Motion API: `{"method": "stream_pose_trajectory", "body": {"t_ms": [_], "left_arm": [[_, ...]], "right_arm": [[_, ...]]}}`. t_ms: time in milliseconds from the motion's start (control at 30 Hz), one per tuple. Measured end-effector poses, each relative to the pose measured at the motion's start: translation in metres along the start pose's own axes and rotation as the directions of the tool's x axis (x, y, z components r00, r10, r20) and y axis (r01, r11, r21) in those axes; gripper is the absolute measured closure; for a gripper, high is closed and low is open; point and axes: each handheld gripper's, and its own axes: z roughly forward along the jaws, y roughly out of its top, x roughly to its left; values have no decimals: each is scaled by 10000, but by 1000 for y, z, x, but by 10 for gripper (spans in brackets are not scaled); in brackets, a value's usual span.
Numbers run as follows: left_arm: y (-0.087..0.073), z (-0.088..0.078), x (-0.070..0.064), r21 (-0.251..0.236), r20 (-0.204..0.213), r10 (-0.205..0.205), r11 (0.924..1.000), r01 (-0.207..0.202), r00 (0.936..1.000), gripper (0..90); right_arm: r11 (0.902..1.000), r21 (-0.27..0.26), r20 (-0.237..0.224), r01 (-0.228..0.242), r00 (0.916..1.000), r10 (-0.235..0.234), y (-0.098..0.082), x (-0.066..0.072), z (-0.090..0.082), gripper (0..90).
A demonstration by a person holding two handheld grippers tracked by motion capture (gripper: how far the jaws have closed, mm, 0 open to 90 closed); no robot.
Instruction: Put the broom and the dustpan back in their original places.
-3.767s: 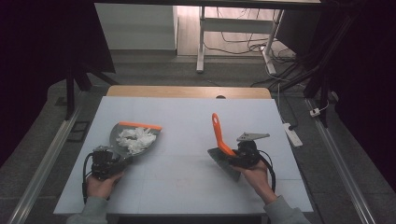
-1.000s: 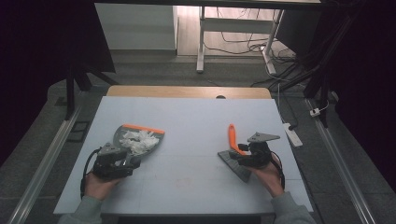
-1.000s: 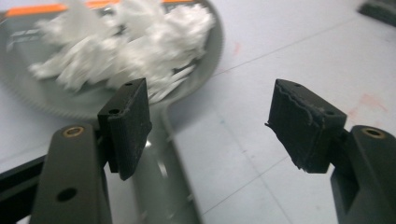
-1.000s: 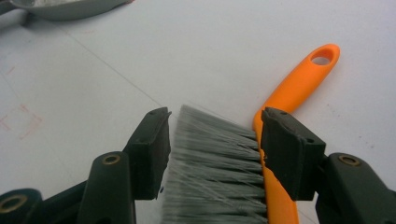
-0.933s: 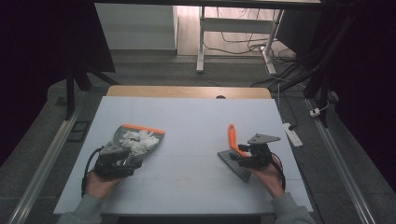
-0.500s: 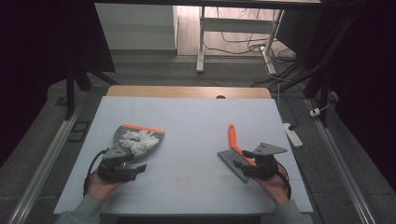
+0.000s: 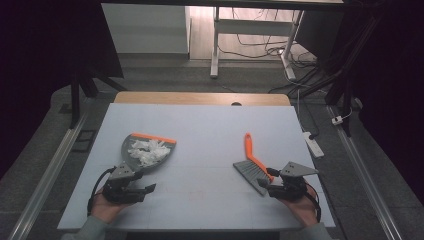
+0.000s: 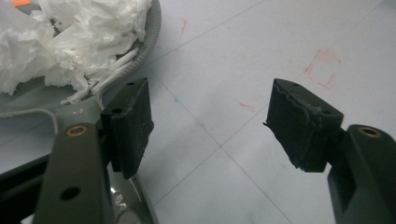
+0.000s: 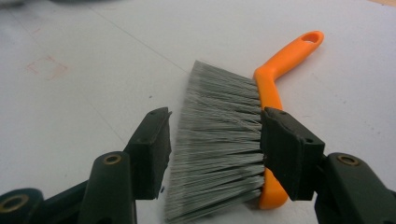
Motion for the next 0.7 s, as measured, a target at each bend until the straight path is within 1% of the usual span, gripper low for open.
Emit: {"method": "stream_pose_trajectory", "body": {"t_ms": [100, 700], "left_arm": [[0, 1, 1, -9, 7, -26, 10000, 26, 10000, 318], [0, 0, 4, -7, 2, -77, 10000, 77, 10000, 318]], "right_arm": [[9999, -97, 2, -73, 10000, 73, 0, -2, 0, 429], [9998, -57, 77, 170, 9998, -170, 2, -1, 2, 429]]}}
